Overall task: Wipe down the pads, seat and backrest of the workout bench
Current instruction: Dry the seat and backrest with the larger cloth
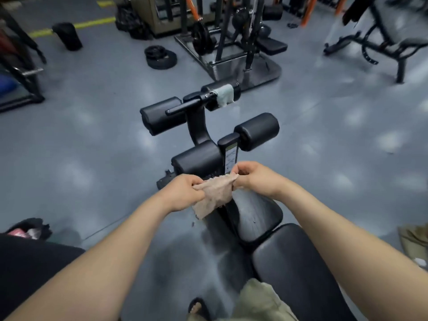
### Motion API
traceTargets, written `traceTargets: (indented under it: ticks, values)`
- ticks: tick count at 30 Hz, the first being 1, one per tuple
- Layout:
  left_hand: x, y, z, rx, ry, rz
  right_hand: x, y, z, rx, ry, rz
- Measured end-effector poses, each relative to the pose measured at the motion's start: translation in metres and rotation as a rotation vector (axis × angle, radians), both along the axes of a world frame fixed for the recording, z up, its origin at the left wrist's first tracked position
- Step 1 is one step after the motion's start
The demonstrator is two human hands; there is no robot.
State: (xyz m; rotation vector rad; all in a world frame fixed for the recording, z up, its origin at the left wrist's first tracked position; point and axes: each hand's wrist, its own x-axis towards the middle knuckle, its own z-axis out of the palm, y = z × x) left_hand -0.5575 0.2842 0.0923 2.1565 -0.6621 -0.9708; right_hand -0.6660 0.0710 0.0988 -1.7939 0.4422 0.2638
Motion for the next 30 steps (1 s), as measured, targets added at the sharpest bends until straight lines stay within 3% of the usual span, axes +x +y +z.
traceTargets:
  ticks: [11,20,23,26,30]
  values:
    - [0.146,-0.019,-0.023,-0.189,0.108,0.281,0.165,-0.054,-0.016,0.163,-0.130,-0.058]
    - [0.255,-0.117,-0.007,-0.480,0.212,0.671,0.283,-0.127,-0.036,0.259,-0.182,-0.064]
    - [0.275,-0.140,-0.011,-0.401,0.136,0.690,0.305,-0.141,-0.042,0.288,-0.175,-0.080]
    - [0.289,-0.155,-0.015,-0.294,-0.032,0.656,0.316,-0.157,-0.046,0.107,-0.193,-0.074]
    - [0.306,-0.173,-0.014,-0.181,-0.190,0.570,0.328,-0.171,-0.048,0.062,-0.205,-0.108]
